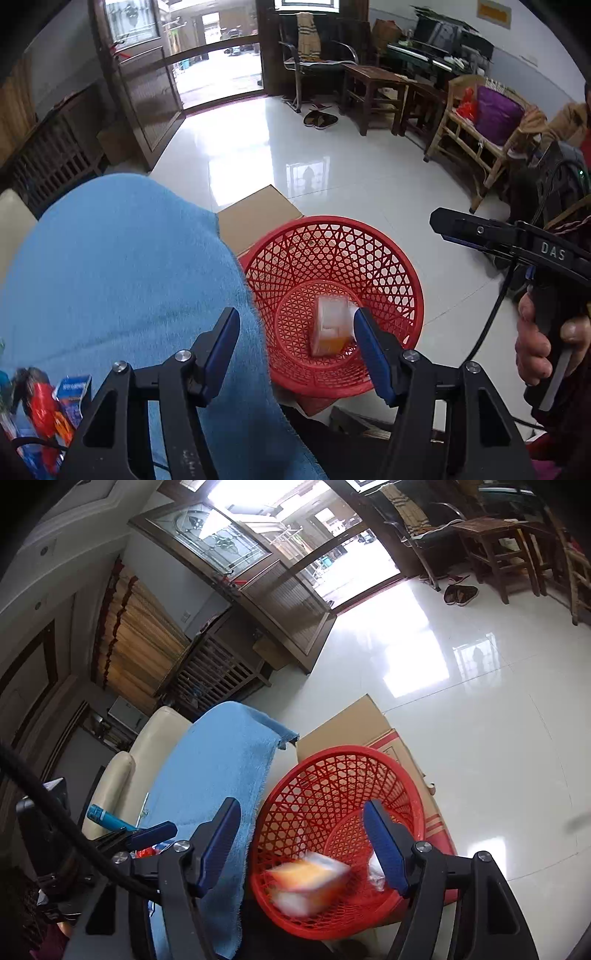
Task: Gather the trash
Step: 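Drop the orange-and-white box into the red basket from the left gripper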
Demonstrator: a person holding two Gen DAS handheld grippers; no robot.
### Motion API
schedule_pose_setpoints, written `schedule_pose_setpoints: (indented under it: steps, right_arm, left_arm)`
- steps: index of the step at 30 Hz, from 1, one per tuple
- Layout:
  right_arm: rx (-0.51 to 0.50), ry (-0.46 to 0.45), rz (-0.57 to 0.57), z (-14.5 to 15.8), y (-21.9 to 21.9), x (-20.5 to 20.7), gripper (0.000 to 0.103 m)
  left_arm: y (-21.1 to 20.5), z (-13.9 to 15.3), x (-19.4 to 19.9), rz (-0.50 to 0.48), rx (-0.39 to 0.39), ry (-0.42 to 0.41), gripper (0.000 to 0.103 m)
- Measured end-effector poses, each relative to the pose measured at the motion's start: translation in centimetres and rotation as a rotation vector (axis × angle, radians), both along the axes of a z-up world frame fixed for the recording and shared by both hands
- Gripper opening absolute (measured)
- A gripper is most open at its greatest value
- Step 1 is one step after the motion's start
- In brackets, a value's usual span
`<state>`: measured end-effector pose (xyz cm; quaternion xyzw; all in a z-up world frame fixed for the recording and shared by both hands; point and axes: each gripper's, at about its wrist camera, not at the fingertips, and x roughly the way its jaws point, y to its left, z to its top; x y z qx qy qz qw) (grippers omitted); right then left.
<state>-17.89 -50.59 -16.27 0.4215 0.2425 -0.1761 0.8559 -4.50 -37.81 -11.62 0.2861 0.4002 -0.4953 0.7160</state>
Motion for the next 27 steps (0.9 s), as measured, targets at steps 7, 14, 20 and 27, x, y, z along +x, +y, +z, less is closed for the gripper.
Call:
schedule_pose_setpoints:
  steps: [7,14,20,27]
  right_arm:
    - [-0.02,0.008,0.06,0.4,1.4,2.2,0.073]
    - [-0.097,0.059,0.296,2.0,8.8,10.3,0.073]
    - [-0.09,0.125,0.556,1.6,16.9,20.2,0.073]
    - [0.118,0.178,0.674,-1.8,22.9,30.2,0.071]
  left_arm:
    - [9.5,1.5,0.7,0.145,-0.006,-0.032,0.065]
    - [23.5,2.6,4.6,0.497,-0.044,-0.074,0.067]
    - [33.0,2.6,9.0,0.774,-0.108,-0.05,0.073]
    - [33.6,0.2,12.3,0.851,-0.145,0.03,0.075]
